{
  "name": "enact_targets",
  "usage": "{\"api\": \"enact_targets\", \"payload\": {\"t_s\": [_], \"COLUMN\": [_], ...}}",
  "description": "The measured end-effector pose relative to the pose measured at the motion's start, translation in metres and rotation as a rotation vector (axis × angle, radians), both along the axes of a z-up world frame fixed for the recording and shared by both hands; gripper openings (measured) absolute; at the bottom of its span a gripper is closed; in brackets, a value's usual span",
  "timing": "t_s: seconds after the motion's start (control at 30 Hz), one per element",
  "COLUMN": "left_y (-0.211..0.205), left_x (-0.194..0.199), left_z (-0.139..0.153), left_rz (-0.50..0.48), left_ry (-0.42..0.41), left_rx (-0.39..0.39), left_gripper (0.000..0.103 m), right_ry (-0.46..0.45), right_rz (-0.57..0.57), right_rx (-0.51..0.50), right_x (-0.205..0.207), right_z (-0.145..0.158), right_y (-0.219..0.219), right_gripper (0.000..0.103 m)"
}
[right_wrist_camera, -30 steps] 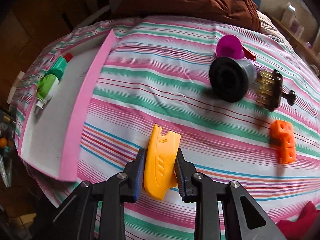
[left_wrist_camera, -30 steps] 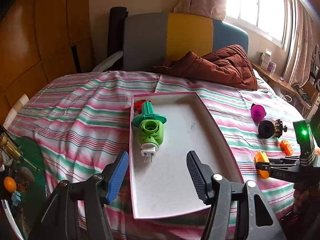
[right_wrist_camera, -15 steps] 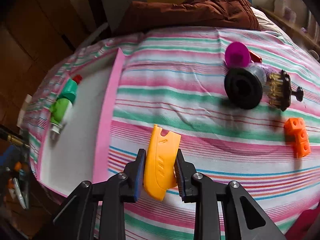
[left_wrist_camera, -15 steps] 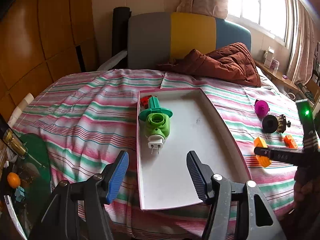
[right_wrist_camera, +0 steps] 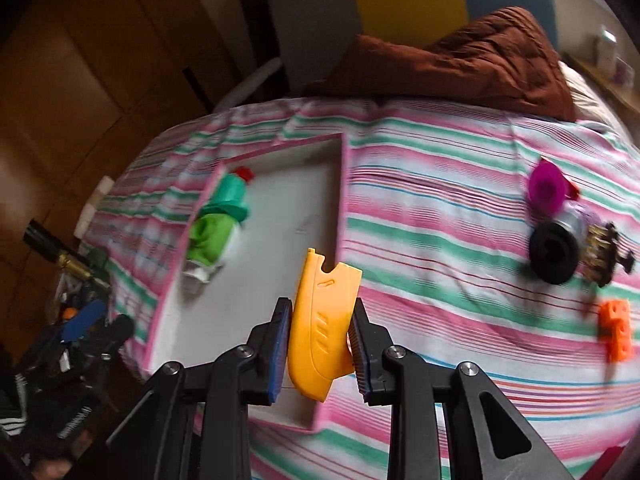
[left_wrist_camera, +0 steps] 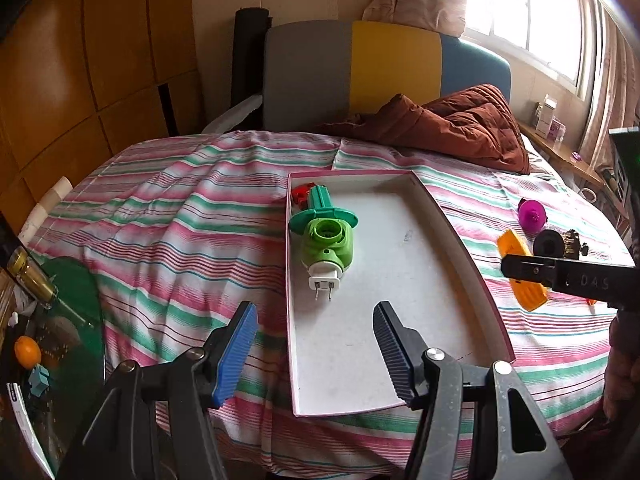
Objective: Organize rigid objects
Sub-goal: 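Carry the yellow piece into the tray and release it with the right gripper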
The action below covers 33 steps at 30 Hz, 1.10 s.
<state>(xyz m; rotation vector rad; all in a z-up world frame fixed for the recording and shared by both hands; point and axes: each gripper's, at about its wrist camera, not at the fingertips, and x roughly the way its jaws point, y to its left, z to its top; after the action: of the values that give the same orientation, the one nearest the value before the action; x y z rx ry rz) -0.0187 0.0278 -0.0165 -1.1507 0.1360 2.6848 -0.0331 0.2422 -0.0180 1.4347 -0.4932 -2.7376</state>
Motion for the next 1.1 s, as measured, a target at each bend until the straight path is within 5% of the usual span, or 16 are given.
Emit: {"api": "enact_targets", "payload": {"t_s": [0.03, 0.07, 0.47, 0.77, 1.1], "left_y": [-0.001, -0.001, -0.040, -0.053, -0.049], "left_x": [-0.001, -0.001, -0.004, -0.008, -0.008], "left_z": [-0.001, -0.001, -0.010, -0.016, -0.018], "left_rz": [0.001, 0.003, 0.135, 0.176, 0.168], "left_ry": [-0.003, -0.004, -0.010, -0.028, -0.035], "left_rx": [0.001, 0.001, -0.001, 0.001, 0.009], "left_gripper": [0.061, 0.061, 0.061, 0.061, 0.061], "right_ry": [-0.002, -0.003, -0.130, -0.188, -0.166], "right_rz": [0.018, 0.151, 0.349, 0.359, 0.349], "right_rx": [-0.005, -0.013, -0.068, -0.071, -0.134], "right_x": [-0.003, -0.005, -0.044, -0.076, -0.062], "right_z": [0.000, -0.001, -0.035, -0.057, -0.057], "right_y": [-0.006, -0.013, -0.098, -0.139, -0.124], "right_gripper": [0.028, 0.028, 0.028, 0.029, 0.030]}}
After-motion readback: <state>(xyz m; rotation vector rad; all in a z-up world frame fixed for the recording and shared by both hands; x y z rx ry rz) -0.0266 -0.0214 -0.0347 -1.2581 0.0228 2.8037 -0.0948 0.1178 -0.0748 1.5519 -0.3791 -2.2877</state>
